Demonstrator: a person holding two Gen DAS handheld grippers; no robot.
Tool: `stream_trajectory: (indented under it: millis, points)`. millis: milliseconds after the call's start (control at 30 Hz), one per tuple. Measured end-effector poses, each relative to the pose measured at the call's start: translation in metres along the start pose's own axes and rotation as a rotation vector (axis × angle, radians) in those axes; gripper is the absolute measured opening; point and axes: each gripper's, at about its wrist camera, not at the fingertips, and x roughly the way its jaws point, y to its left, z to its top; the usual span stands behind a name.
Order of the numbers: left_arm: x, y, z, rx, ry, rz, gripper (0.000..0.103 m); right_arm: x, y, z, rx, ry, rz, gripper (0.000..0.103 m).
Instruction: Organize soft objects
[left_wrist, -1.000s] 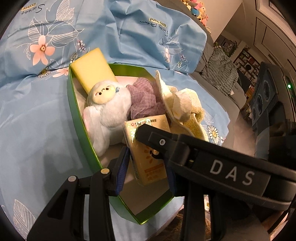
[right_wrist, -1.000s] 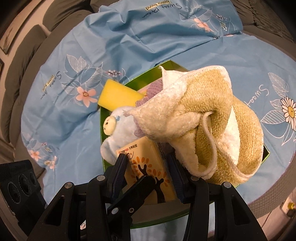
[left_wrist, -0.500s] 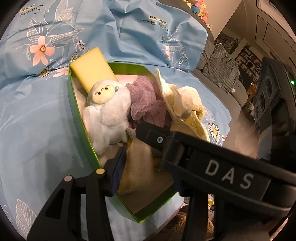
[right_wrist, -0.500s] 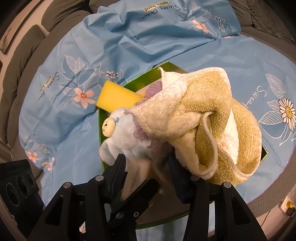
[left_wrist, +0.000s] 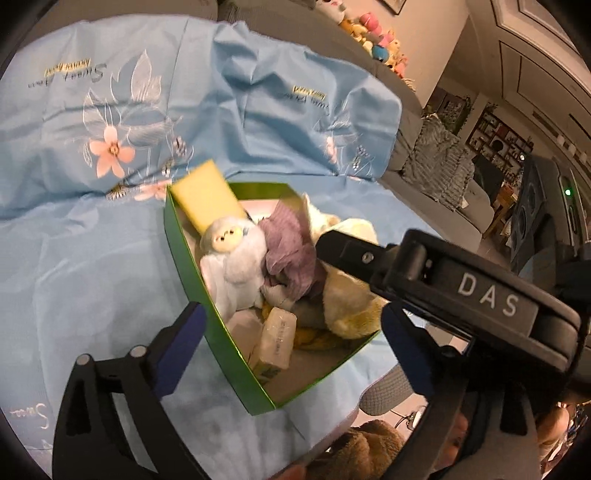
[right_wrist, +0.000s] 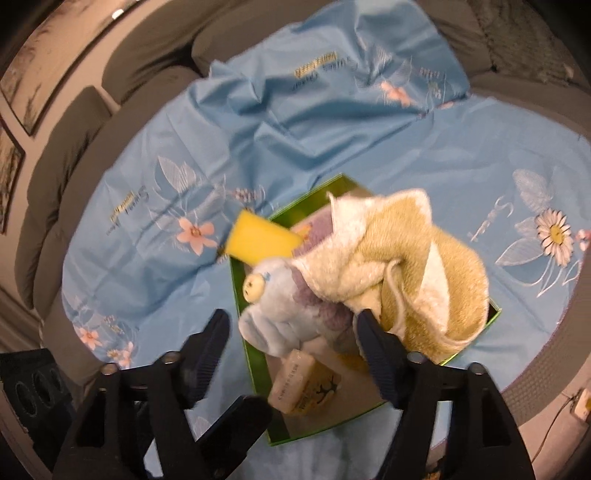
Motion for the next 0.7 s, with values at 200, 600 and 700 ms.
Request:
stream_trajectory:
  millis: [200, 600, 700]
  points:
    - [-0.023, -0.014, 0.000, 0.063, -0.049, 0.051, 0.102, -0.026, 0.012, 0.001, -0.035, -0.089, -0.001, 0.088]
    - [-0.039, -0.011, -0.004, 0.063, -0.079, 0.092, 0.102, -0.050, 0.019, 0.000, -0.093, -0.186, -0.164, 0.093]
    - [-0.039, -0.013, -0.006, 0.069, -0.075, 0.092, 0.102, -0.051, 0.018, 0.000, -0.093, -0.190, -0.167, 0.093]
